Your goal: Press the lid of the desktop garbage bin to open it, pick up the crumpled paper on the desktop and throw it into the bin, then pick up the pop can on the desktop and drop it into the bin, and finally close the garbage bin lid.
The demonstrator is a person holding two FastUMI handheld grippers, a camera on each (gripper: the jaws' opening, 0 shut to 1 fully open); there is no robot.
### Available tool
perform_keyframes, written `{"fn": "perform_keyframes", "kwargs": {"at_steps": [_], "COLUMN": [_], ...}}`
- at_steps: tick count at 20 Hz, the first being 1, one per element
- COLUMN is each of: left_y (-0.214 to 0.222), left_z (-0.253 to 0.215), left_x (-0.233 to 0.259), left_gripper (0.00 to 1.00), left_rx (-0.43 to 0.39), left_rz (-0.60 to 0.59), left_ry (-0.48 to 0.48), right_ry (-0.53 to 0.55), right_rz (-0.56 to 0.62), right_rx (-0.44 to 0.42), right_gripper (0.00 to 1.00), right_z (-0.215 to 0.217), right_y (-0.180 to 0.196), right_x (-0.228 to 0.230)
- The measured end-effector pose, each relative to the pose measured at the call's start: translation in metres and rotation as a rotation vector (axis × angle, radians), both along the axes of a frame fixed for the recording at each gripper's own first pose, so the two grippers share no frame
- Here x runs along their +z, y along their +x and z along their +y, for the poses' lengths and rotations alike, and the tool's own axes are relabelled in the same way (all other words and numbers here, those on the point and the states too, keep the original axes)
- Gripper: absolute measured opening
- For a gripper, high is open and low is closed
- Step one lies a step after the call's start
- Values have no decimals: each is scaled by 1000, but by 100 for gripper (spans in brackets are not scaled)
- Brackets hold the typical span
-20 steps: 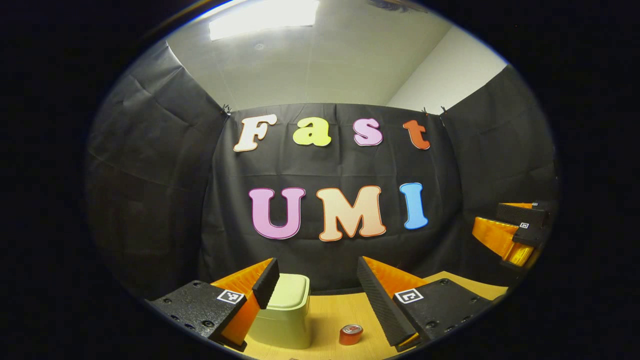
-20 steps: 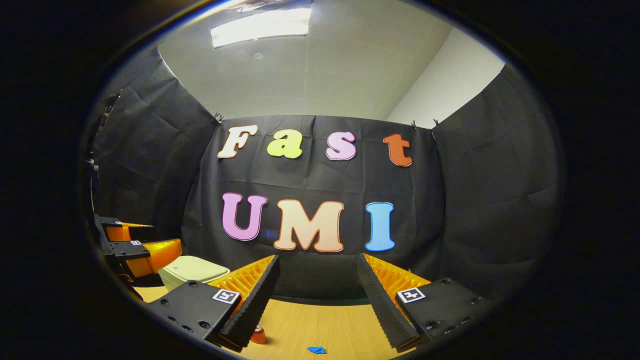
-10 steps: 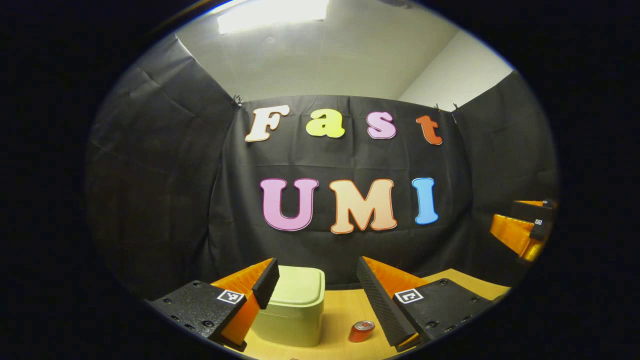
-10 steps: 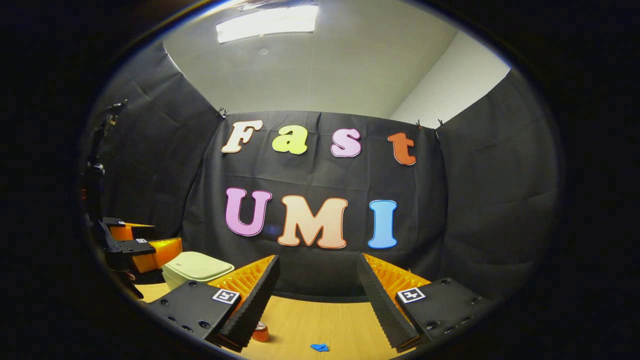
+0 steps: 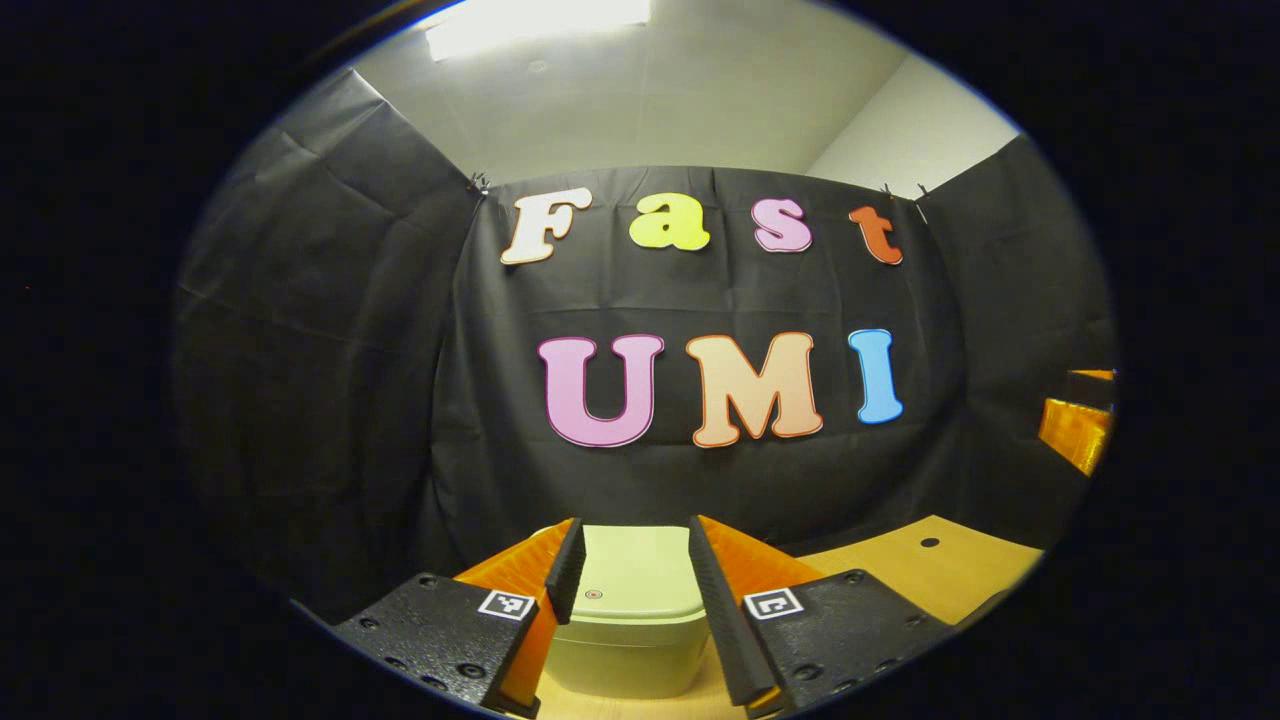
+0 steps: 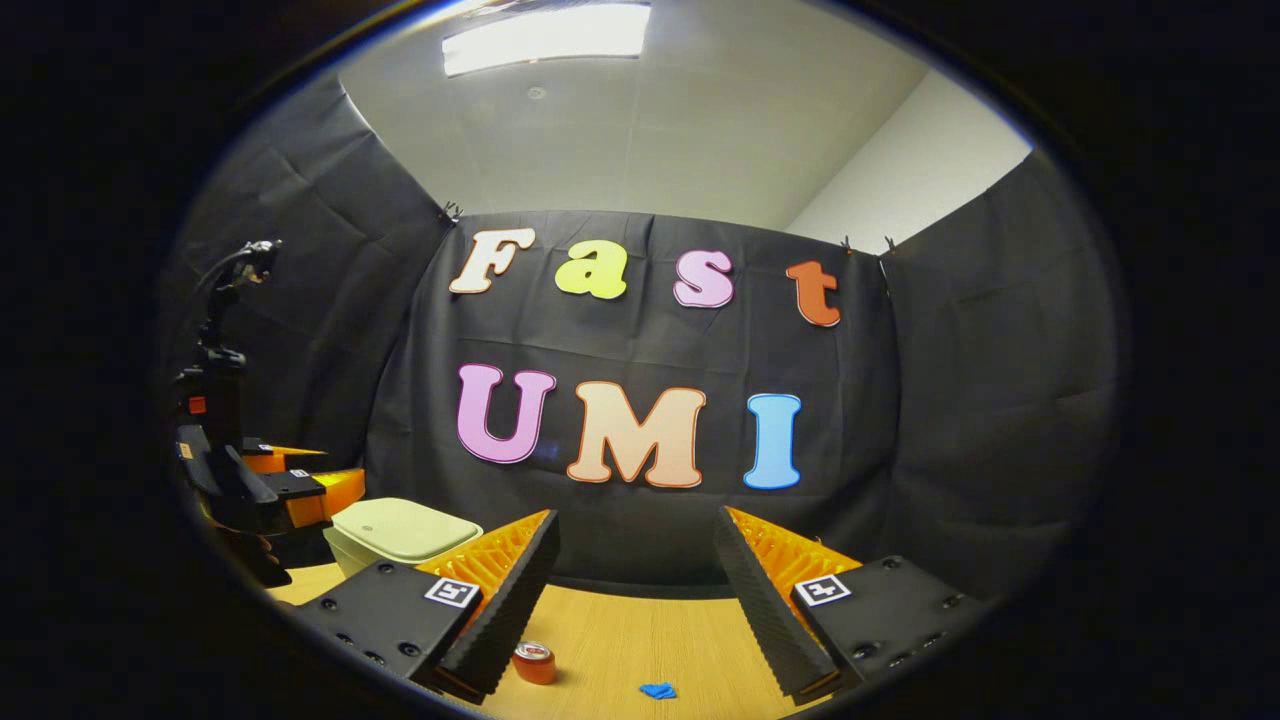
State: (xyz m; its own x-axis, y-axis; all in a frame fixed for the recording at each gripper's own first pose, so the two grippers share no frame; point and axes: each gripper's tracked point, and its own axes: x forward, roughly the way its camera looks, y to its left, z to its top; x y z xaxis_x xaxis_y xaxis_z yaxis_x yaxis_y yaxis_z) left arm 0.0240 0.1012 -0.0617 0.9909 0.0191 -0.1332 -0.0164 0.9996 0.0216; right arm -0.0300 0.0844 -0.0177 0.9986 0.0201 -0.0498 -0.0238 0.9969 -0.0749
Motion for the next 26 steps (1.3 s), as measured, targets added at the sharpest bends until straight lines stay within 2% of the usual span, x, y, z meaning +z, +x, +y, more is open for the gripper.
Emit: {"fn": "perform_keyframes", "kwargs": {"at_steps": [2,3,4,5,6,7,8,11,16,18,20,23,26], "left_y": [7,14,17,22,26,30,35,47,50,49,49,47,46], "left_z": [5,13,21,26,29,30,33,43,36,35,35,37,34], "left_x": [-11,-18,-25,-32,-40,-48,-57,-83,-104,-105,-107,-108,-111], "left_gripper": [55,46,34,22,19,9,9,0,0,0,0,0,0], "left_rx": [-23,-13,-1,3,-3,-16,-21,-9,-37,-32,-23,-7,-29], "left_rz": [22,37,54,71,90,109,131,198,276,291,302,316,330], "left_ry": [-11,-6,0,4,2,-2,-3,-21,-54,-47,-36,-24,9], "right_ry": [-2,-2,-5,-8,-15,-29,-41,-54,-51,-31,-15,-53,-47], "right_rz": [9,20,34,37,33,26,25,46,41,49,37,15,23], "right_rx": [-10,-20,-30,-34,-39,-43,-43,-30,8,20,23,15,20], "right_gripper": [100,100,98,100,98,98,98,100,98,100,98,98,100], "right_z": [12,17,21,27,32,35,39,49,46,39,29,14,10], "right_y": [-3,-3,-5,-7,-9,-11,-13,-16,-6,3,10,17,20], "right_x": [-1,-2,-4,-1,4,7,7,2,2,0,3,3,-4]}}
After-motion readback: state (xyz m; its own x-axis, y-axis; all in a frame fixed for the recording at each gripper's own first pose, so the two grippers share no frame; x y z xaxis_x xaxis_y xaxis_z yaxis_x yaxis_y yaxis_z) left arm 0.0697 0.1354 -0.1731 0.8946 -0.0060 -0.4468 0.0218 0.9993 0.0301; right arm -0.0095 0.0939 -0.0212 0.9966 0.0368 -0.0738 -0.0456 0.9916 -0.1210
